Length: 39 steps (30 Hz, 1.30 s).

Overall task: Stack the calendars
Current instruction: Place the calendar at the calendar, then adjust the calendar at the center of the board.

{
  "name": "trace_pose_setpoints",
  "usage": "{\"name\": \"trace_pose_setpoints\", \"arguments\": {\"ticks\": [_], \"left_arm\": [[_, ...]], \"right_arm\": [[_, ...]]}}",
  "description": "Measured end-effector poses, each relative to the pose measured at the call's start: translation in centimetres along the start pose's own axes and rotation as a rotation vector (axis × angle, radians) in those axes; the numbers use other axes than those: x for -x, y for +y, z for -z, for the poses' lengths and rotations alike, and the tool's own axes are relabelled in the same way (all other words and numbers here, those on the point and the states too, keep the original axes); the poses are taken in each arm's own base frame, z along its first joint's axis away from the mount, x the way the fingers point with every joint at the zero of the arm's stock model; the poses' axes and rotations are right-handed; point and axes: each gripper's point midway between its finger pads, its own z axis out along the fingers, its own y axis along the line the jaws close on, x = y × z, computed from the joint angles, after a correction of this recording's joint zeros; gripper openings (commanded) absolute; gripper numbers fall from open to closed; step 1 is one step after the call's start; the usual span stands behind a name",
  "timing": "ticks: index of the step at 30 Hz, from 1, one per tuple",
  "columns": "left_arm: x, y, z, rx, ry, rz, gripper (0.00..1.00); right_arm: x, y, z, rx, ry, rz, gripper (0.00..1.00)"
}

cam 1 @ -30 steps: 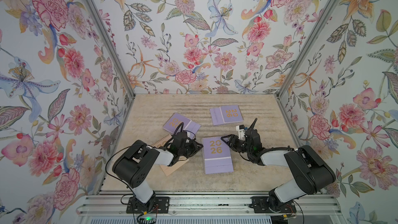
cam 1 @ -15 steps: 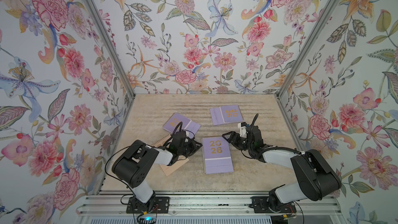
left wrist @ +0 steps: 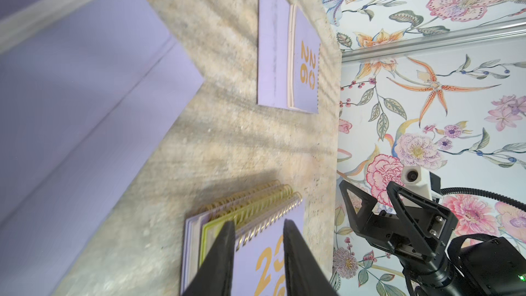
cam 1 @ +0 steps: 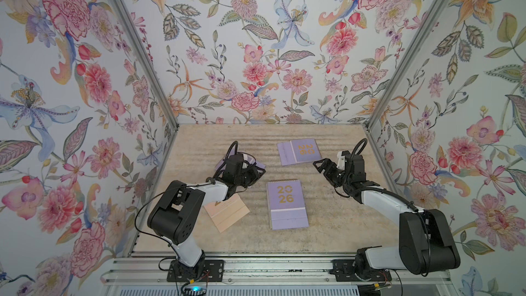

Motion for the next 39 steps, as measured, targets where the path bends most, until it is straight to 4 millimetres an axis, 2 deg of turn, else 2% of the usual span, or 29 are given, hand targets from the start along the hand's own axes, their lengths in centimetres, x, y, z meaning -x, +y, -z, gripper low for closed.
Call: {"name": "trace_pose_setpoints", "arguments": {"ticks": [3, 5, 9, 14, 17, 25, 29, 32, 39], "left_arm": [[1.9, -0.8, -1.7, -0.002, -0.011, -0.018, 0.36], [3.2, -1.2, -3.0, -0.003, -0.015, -0.026, 0.37], [6.0, -2.8, -6.3, -0.022, -0.029, -0.045, 0.4], [9.6, -4.8, -10.0, -0.064, -0.061, -0.07, 0.5], [11.6, -5.8, -12.3, -0.094, -0.084, -0.082, 0.54], [16.0, -7.1, -18.5, -0.169, -0.137, -0.082, 0.59], [17.3, -6.8, -20.7, -0.181, -0.158, -0.061, 0.61], [17.6, -6.0, -21.5, -0.177, -0.158, -0.031, 0.61], [16.7, -3.7, -22.5, -0.128, -0.129, 0.012, 0.64]], "right_arm": [[2.9, -0.5, -1.0, -0.02, -0.014, -0.046, 0.92], [4.0, -1.0, -1.7, -0.036, -0.013, -0.075, 0.93], [5.0, -1.9, -3.6, -0.074, 0.016, -0.106, 0.93], [7.4, -2.4, -6.6, -0.084, 0.054, -0.152, 0.94], [8.1, -3.2, -7.4, -0.09, 0.062, -0.203, 0.94], [6.6, -4.2, -8.0, -0.107, 0.122, -0.342, 0.96], [5.4, -4.2, -8.4, -0.109, 0.157, -0.377, 0.96], [4.1, -4.2, -8.6, -0.117, 0.185, -0.397, 0.97], [1.2, -3.8, -9.2, -0.133, 0.237, -0.415, 0.97]]}}
